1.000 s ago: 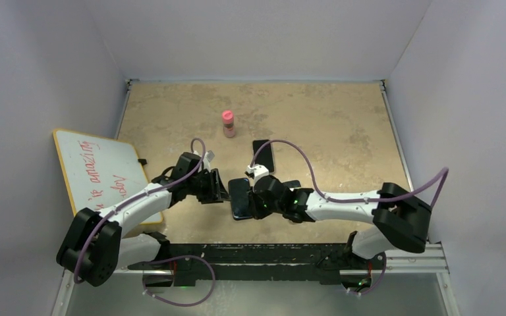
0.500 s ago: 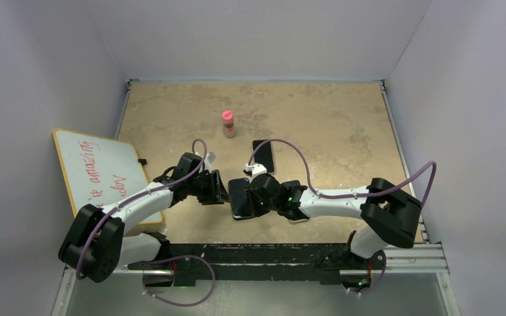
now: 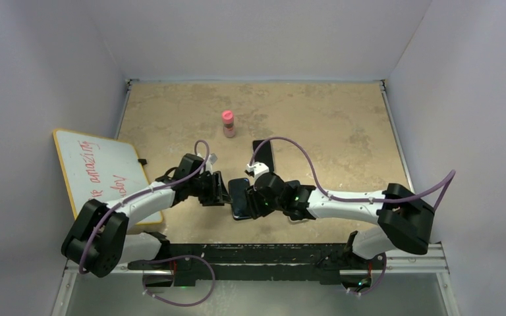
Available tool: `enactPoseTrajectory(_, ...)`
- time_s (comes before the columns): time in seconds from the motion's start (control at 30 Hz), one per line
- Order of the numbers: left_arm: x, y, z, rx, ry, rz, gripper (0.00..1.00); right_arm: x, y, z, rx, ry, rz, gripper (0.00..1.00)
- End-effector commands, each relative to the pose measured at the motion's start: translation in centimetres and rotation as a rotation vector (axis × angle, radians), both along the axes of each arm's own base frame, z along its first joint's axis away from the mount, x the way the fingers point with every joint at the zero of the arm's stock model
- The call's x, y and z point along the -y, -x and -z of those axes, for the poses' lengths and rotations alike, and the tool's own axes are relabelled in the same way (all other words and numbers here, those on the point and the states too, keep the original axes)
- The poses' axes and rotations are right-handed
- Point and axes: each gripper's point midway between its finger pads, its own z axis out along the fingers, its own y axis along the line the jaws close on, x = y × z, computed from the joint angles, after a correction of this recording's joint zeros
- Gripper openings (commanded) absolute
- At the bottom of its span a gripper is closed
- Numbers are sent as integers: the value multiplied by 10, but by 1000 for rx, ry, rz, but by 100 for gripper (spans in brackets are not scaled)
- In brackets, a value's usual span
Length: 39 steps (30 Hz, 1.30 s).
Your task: Put the phone into the phone case
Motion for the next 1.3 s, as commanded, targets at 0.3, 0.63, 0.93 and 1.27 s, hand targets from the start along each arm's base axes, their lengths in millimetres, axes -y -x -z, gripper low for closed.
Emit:
enactPoseTrajectory(0.3,9,-2,1,20,54,35,42,13,2,21,17,116,-77,44)
enactPoseTrajectory(0.63,9,-1,11,5,57,30,44,12,-2,39,10,137,-52,33)
enactPoseTrajectory(0.93,6,4,23,-22,41,21,42,17,-4,48,-19,135,12,16)
enactPoseTrajectory(1.27,0,5,33,-35,-1,13,40,10,0,26,-37,34,3,37)
